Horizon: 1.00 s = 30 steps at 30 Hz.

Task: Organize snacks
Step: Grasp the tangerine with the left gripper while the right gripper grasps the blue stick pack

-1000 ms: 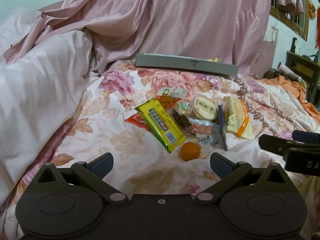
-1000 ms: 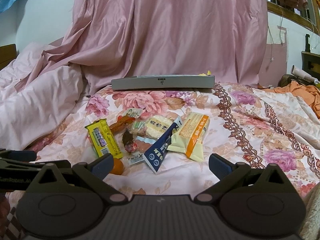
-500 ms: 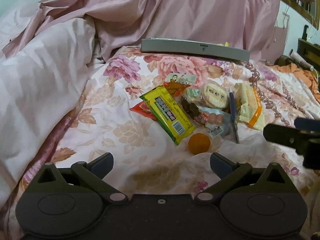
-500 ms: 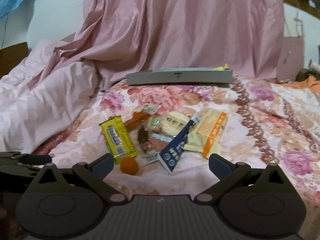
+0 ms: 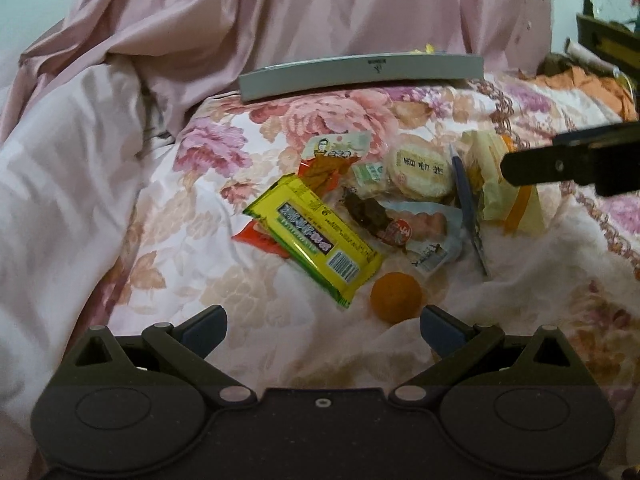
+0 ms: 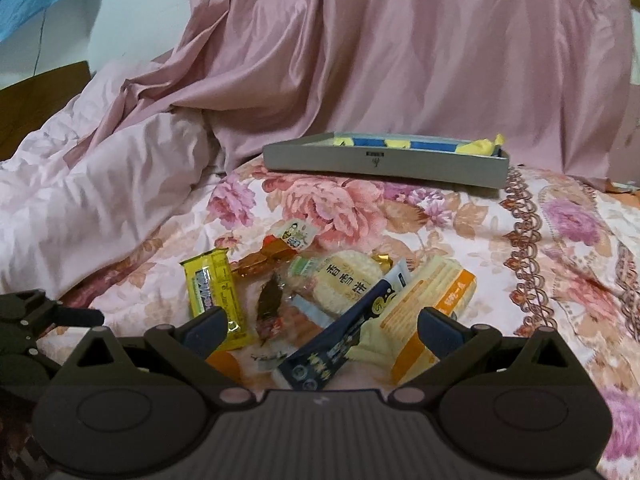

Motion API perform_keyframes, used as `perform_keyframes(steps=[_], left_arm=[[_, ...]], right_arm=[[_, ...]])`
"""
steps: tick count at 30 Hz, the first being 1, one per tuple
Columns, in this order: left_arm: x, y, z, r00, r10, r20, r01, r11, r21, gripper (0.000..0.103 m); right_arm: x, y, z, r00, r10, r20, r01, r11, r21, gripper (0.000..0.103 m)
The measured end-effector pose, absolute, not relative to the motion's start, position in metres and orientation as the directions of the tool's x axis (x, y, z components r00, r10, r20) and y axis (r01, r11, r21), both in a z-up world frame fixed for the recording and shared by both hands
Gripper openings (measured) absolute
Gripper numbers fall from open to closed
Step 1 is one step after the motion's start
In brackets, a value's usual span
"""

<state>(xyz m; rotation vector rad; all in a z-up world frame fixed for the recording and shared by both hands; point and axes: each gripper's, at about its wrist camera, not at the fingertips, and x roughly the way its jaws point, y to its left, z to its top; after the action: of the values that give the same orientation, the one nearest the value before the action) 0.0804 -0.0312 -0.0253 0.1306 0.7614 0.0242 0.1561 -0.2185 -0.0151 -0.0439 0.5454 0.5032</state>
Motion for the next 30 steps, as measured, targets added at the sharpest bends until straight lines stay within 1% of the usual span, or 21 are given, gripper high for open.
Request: perform_keyframes(steps=[7,10,13,17,20,24,28,30], left_arm=[[0.097,-0.045,-0.031,0.701,0.026,-0.713,0.124,0.98,0.157,0.102],[0.097,-0.053,-0.032,0.715,-0.002,-0.699,0.172,0.97,0.173,0.102],[0.099,-0.063,-0.034,0.724,-0.037,-0.689,0.227,0.956,0.186,0.102],[0.109,-0.073,-0.04,0.71,-0.079,-0.7,0.285,0.941,0.183,0.102],[0.12,-0.074,-0.044,0.686,-0.115,-0.719,0.326,0.931,0.162,0.102],[0.126,-0.077,-0.05,0.661,-0.139,-0.738,0.392,0.902,0.182,0.102],[0.133,-0.072,-0.048,0.635,-0.174,-0.753,0.419,0.896,0.146,0.1],[0.137,-0.068,-0.047,0.63,-0.174,-0.757,0.415,0.899,0.139,0.098]], right_arm=[[0.181,-0.223,-0.011,0.673,0.496,-0.549,-0.551,0.831,0.076,0.103],[0.188,-0.225,-0.009,0.641,0.535,-0.551,-0.591,0.801,0.09,0.103],[0.196,-0.23,-0.011,0.606,0.56,-0.564,-0.604,0.786,0.132,0.103],[0.204,-0.234,-0.016,0.542,0.614,-0.574,-0.631,0.748,0.206,0.103],[0.207,-0.233,-0.02,0.521,0.65,-0.553,-0.656,0.72,0.228,0.103],[0.219,-0.227,-0.031,0.481,0.696,-0.533,-0.666,0.686,0.294,0.103],[0.241,-0.217,-0.044,0.472,0.695,-0.543,-0.619,0.7,0.358,0.102],[0.248,-0.216,-0.048,0.489,0.679,-0.548,-0.589,0.72,0.367,0.1]])
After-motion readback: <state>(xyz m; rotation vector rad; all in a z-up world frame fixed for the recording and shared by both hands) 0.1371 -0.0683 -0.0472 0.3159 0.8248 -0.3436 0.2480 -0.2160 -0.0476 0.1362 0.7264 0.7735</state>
